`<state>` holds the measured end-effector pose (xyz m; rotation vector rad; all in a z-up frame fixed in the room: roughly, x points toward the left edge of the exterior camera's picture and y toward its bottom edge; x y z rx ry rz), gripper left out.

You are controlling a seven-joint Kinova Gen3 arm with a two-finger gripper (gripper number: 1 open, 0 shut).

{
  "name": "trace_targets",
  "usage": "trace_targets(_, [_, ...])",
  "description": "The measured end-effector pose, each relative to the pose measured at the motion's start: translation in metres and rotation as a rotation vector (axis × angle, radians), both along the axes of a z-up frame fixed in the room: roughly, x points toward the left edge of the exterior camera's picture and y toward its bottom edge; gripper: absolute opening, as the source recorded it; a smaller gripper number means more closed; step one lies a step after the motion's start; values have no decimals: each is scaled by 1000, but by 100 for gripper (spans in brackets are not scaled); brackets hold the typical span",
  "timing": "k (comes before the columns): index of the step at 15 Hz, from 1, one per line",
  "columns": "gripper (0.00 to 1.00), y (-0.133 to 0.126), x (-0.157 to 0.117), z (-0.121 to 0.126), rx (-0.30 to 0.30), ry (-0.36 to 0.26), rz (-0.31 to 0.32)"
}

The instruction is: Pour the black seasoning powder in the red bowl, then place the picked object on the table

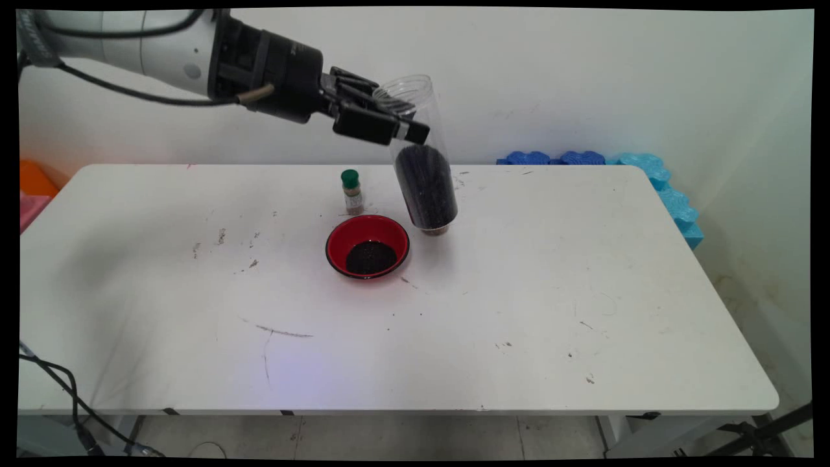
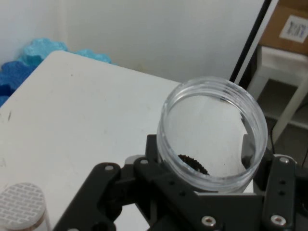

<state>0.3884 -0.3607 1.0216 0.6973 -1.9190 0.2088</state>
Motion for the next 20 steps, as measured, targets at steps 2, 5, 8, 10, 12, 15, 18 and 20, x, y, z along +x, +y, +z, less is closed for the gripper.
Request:
trace_targets(2, [0,4,-2,-3,-26,-26,-24])
trace_targets(5, [0,11,-5,-11,-55,-60,-52])
trace_targets(8, [0,19,-10,-23,-60,-78,-70])
trace_targets(10, [0,23,-12,-33,-61,-86,-81])
trace_targets(12, [0,27,-16,-44,-65,-96,-93])
trace_targets(15, [0,33,-21,-65,-80,-118,-112])
trace_targets(18, [0,37,-27,-84,-91,-139,-129])
trace_targets(20, [0,40,-30,-97,-101,-154,-139])
